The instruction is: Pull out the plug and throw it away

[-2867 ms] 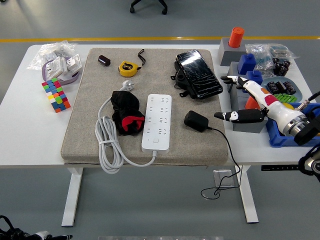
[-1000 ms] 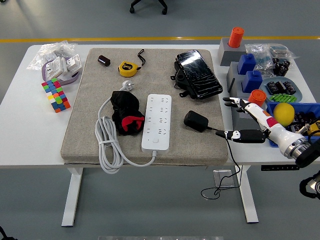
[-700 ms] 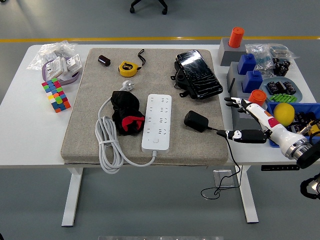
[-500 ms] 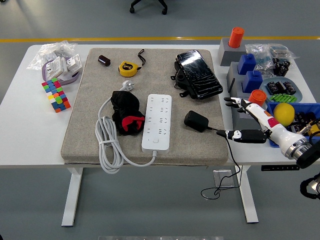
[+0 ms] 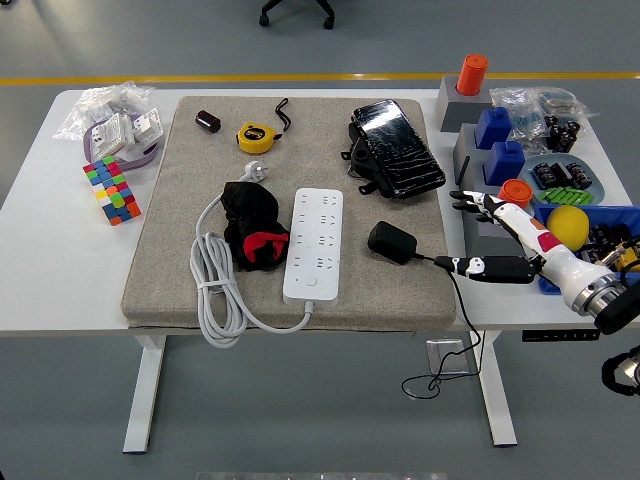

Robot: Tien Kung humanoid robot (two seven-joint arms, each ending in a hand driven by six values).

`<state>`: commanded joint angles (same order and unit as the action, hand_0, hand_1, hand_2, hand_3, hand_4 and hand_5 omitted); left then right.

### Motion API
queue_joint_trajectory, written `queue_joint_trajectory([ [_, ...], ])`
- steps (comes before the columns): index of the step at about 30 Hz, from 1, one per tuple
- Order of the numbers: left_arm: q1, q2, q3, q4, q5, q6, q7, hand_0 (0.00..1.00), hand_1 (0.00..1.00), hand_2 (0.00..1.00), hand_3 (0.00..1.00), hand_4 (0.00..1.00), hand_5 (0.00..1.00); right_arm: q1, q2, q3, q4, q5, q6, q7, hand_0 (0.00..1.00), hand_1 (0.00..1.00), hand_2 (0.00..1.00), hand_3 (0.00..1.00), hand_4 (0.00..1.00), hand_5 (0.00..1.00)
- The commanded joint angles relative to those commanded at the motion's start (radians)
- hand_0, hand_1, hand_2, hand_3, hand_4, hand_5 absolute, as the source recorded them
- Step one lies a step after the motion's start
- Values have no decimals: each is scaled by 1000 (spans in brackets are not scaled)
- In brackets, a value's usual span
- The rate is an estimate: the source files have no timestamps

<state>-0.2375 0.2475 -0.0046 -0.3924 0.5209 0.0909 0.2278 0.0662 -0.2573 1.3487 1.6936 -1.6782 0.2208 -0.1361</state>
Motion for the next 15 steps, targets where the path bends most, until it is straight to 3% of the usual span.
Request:
queue_joint_trajectory([
  [15, -19, 1, -2, -7, 6, -1, -1, 533, 665, 692, 667, 837, 690, 21, -11, -13, 5, 7, 2, -4, 897, 920, 871, 926, 998, 469],
])
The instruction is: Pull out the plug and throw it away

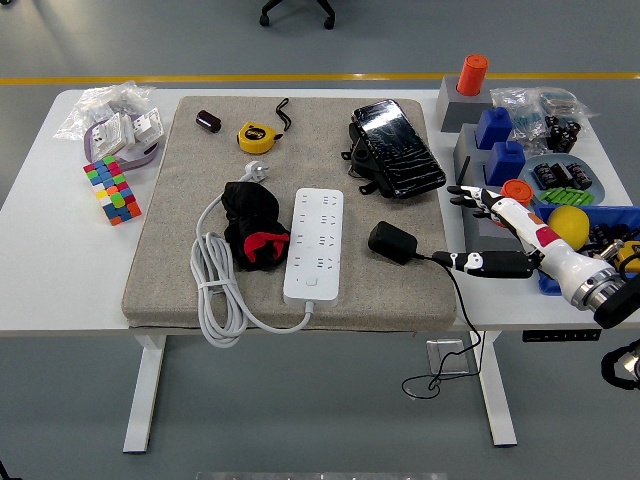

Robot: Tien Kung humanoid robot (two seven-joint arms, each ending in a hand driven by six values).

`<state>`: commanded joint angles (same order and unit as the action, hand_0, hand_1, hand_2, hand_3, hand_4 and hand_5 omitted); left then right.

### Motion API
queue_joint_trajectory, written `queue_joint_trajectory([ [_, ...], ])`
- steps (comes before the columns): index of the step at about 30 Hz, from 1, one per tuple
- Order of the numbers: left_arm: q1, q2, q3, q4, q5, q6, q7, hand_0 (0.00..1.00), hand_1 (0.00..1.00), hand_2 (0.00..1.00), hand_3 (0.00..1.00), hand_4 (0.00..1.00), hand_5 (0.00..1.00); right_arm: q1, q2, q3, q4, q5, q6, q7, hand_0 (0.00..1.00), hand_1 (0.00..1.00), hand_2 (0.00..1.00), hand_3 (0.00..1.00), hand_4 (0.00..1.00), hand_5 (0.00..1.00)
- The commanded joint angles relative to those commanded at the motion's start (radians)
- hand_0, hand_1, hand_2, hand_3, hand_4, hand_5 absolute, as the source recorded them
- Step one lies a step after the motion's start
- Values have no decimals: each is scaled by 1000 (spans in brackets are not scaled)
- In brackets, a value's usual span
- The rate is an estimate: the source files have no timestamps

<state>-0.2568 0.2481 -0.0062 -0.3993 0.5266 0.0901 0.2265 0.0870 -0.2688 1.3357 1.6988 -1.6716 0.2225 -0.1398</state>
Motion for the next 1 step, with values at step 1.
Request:
queue_joint_trajectory([
  [1, -1, -1, 1, -1, -2, 0, -1, 533, 665, 692, 667, 837, 690, -1, 0, 0, 1, 0, 0, 0, 897, 920, 871, 926, 998, 469],
])
